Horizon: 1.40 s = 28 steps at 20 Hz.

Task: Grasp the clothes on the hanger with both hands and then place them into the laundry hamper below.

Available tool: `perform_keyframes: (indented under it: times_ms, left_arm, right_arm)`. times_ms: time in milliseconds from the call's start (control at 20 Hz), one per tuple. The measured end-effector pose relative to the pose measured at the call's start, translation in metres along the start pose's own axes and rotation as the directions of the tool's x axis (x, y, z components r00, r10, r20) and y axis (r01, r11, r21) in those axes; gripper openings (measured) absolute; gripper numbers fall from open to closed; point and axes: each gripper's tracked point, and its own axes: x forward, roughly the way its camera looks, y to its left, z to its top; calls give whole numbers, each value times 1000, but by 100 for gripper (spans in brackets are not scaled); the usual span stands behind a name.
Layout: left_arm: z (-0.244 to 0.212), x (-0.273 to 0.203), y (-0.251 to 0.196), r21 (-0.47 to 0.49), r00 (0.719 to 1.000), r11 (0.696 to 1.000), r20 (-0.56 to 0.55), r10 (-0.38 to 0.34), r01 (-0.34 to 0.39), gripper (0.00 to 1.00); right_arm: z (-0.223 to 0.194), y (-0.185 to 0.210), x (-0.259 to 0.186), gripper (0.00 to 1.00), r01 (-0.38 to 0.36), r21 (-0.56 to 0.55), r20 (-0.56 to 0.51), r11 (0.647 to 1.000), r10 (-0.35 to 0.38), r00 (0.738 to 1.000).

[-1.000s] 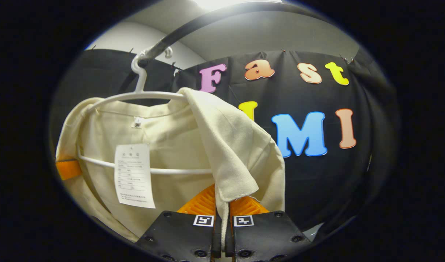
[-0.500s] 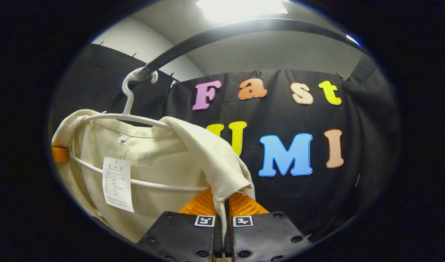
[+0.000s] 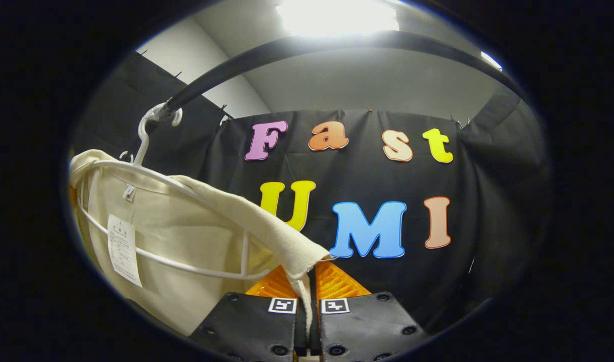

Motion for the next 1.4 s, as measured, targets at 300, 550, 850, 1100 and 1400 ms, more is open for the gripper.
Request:
perform_keyframes:
  times_ms: [300, 550, 850, 1100, 1400]
  left_arm:
    - [3, -10, -9, 38, 997, 997, -33, -71, 72, 2]
    - [23, -19, -17, 30, 991, 990, -25, -134, 135, 2]
    - [41, 6, 19, 172, 996, 981, 8, -93, 90, 2]
    - [31, 35, 47, 157, 996, 983, -9, -90, 91, 2]
    - [-12, 24, 78, 25, 991, 995, -95, -93, 96, 2]
  right_arm:
    - [8, -11, 1, 4, 32, -64, 41, 997, -30, 999]
    - [16, -13, 1, 4, 32, -106, 63, 994, -25, 998]
    - [21, -13, 24, 4, 52, -99, 88, 994, -43, 995]
    - [12, -7, 43, 4, 56, -155, 90, 986, -42, 995]
    - [-21, 1, 59, 1, 16, -197, 52, 980, -6, 999]
